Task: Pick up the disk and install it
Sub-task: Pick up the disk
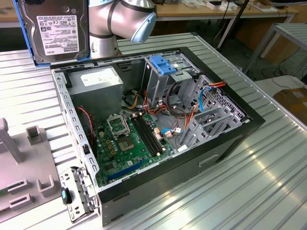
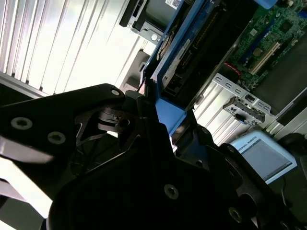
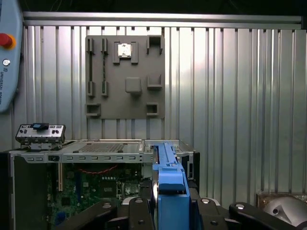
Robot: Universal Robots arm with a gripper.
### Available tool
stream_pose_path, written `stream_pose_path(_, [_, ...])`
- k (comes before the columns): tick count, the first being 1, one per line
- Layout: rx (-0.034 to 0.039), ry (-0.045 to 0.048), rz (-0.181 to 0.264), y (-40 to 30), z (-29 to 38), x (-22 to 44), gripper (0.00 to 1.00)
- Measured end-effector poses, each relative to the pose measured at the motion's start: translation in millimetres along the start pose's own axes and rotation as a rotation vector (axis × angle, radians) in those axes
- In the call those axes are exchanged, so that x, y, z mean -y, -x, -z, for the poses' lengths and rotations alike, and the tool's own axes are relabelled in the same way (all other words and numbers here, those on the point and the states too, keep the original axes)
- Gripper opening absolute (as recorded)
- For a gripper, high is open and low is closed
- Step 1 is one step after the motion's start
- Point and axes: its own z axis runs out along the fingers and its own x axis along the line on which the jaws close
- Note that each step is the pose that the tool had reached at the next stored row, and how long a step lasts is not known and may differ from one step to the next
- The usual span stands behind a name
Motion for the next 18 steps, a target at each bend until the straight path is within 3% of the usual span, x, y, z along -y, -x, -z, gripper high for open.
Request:
stream_pose_path(5, [0.0000,0.0000,0.000,0.0,-0.6,8.7,0.37])
stream_pose_path(7, [0.0001,-0.0002,0.000,0.1,-1.3,18.6,0.37])
stream_pose_path(12, [0.0001,-0.0006,0.000,0.1,-3.4,51.4,0.37])
stream_pose_path(17, [0.0000,-0.0020,0.000,0.2,-4.8,68.6,0.37])
stream_pose_path(18, [0.0001,-0.0023,0.000,0.2,-5.3,76.3,0.37])
